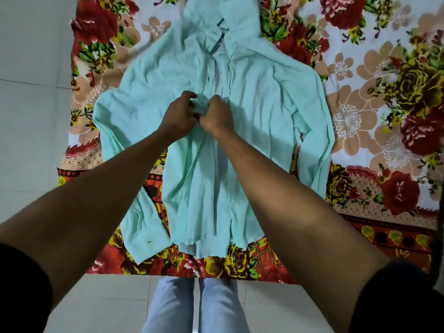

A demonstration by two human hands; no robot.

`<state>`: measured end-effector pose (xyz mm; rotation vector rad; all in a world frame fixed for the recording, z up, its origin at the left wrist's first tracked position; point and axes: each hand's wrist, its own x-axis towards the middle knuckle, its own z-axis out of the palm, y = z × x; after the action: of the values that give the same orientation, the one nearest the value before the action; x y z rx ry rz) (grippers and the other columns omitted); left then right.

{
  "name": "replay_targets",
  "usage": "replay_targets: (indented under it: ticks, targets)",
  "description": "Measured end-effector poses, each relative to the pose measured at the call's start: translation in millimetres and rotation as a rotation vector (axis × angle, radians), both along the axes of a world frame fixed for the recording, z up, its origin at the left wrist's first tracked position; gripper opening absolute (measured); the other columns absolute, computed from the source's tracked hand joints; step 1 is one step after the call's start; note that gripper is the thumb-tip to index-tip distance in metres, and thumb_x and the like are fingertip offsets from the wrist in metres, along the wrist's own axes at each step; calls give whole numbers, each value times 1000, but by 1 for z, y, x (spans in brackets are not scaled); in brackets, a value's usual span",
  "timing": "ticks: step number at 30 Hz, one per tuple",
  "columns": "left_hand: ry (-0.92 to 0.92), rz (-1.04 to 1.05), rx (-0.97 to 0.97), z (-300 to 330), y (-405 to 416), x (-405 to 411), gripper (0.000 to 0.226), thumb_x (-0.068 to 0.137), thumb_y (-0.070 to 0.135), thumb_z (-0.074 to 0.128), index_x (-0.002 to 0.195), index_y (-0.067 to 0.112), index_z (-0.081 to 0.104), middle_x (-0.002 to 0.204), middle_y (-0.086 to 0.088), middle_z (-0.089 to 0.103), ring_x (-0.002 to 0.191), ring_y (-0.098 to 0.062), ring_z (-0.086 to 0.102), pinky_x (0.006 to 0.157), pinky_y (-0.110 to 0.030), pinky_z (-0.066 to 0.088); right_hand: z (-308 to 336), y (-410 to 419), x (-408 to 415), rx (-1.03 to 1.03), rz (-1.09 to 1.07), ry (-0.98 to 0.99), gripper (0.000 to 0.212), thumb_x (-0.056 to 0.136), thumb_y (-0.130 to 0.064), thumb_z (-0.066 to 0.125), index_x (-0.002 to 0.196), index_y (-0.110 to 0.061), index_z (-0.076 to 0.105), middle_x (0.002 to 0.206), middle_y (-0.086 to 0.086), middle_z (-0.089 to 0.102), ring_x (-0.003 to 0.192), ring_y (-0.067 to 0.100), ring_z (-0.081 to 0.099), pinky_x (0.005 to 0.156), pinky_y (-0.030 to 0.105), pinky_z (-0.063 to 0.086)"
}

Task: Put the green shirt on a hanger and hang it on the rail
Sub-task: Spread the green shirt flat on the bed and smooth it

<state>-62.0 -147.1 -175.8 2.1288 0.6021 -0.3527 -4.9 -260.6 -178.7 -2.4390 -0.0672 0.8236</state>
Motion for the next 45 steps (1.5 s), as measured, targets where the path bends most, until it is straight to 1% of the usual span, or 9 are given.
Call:
replay_targets:
  ticks: [4, 7, 9, 15, 24, 31, 37, 41, 45]
  targets:
    - [18, -37, -138, -14, 18, -10, 85, 75, -1, 46, 157, 20, 34, 130, -15, 61, 92, -22, 60, 94, -43, 55, -10, 3, -5, -91, -30, 125, 51, 74, -39, 84, 111, -8, 65, 111, 11, 72, 102, 28, 69, 73, 31, 53]
    - [53, -140, -176, -8, 26, -23, 95, 73, -2, 39, 161, 28, 23, 149, -12, 51, 118, -25, 59, 106, -39, 50, -7, 1, -13, -55, -32, 140, 14, 81, -24, 73, 75, -16, 64, 79, 4, 70, 76, 23, 66, 62, 26, 41]
    - [73, -216, -182, -5, 26, -30, 95, 79, -12, 40, 162, 30, 20, 154, -8, 45, 133, -22, 50, 111, -32, 43, -4, -2, -21, 109, -199, 174, 27, 83, -20, 66, 62, -20, 50, 59, -3, 51, 58, 17, 50, 59, 28, 37]
    - [45, -275, -191, -16, 29, -39, 85, 85, -19, 43, 161, 15, 25, 160, -9, 38, 147, -21, 37, 111, -7, 29, 3, -6, -59, 288, -341, 356, 28, 87, -37, 72, 95, -14, 59, 85, -2, 66, 79, 16, 64, 75, 33, 57]
    - [20, -465, -89, -13, 20, -42, 92, 73, 6, 44, 160, 0, 15, 167, -23, 14, 156, -36, 12, 128, -41, 12, 12, -34, -109, 561, -584, 675, 22, 80, -32, 71, 97, -17, 73, 96, 7, 77, 100, 31, 71, 97, 48, 54]
    - [-134, -228, -86, 8, -4, -96, 73, 94, 0, 43, 161, 1, 13, 167, -17, 18, 155, -27, 18, 125, -28, 15, 17, -63, -150, 549, -329, 612, 19, 88, -25, 78, 102, -13, 72, 103, 8, 78, 97, 25, 75, 89, 37, 58]
    - [-151, -541, 90, 1, -14, -154, 64, 102, 31, 32, 154, -5, 31, 158, -29, 33, 150, -44, 27, 121, -47, 21, 28, -75, -180, 558, -404, 631, 40, 83, -28, 79, 121, -19, 68, 114, 6, 77, 107, 25, 73, 95, 53, 57]
    - [78, -593, 287, -8, -30, -178, 68, 106, 46, 33, 161, 10, 16, 169, -19, 6, 158, -34, 2, 126, -52, 5, 29, -90, -199, 450, -231, 482, 35, 87, -18, 79, 120, -12, 70, 113, 8, 76, 103, 21, 73, 93, 40, 60]
    - [-147, -410, 180, 3, -55, -201, 77, 103, 22, 44, 162, 8, -3, 170, -18, -1, 158, -32, 1, 127, -43, 6, 30, -104, -214, 390, -214, 475, 35, 88, -26, 77, 121, -15, 72, 108, 2, 78, 97, 15, 74, 76, 28, 58]
